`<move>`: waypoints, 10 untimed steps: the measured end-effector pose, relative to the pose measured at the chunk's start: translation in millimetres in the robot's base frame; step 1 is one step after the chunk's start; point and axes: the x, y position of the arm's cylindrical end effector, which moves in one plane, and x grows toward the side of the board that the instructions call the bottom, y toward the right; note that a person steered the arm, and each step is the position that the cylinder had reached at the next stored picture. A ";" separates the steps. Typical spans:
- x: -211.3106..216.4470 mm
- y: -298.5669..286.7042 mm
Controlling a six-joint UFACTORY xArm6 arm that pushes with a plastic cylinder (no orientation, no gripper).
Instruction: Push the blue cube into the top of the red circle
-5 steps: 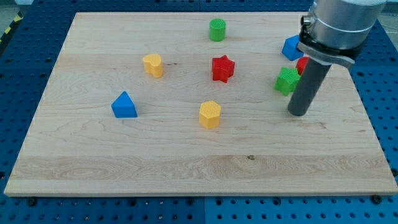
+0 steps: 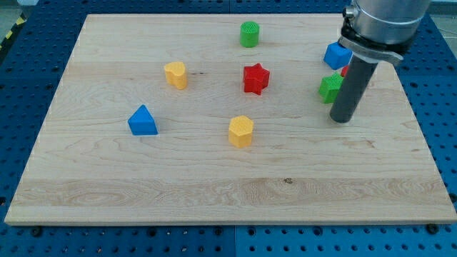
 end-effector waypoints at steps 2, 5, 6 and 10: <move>-26.6 71.3; -192.3 76.5; -215.3 26.7; -164.2 22.5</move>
